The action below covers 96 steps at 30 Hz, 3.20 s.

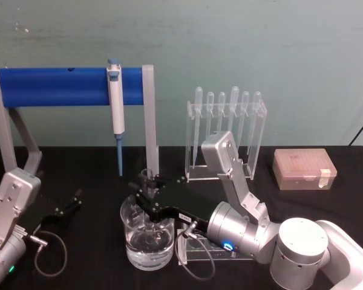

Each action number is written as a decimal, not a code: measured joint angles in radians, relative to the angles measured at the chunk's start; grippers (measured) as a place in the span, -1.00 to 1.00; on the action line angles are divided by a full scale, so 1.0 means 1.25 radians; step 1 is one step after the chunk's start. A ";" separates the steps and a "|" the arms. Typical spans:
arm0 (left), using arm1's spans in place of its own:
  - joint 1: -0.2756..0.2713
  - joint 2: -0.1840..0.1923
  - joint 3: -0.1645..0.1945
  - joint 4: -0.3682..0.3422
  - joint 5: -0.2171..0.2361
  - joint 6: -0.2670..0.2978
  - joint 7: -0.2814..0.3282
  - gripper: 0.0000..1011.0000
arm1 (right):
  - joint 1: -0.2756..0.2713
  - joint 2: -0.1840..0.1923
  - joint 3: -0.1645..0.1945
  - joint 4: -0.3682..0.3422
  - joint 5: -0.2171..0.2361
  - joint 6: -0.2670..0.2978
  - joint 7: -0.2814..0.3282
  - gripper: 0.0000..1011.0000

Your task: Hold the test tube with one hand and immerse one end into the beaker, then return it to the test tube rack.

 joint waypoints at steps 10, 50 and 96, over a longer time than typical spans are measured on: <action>0.000 0.000 0.000 0.000 0.000 0.000 0.000 0.98 | 0.000 0.000 0.000 0.000 0.000 0.000 0.000 -0.55; 0.000 0.000 0.000 0.000 0.000 0.000 0.000 0.98 | 0.000 0.000 0.000 0.000 0.000 0.000 0.000 -0.55; 0.000 0.000 0.000 0.000 0.000 0.000 0.000 0.98 | 0.001 0.006 0.000 -0.024 0.001 0.003 0.006 -0.55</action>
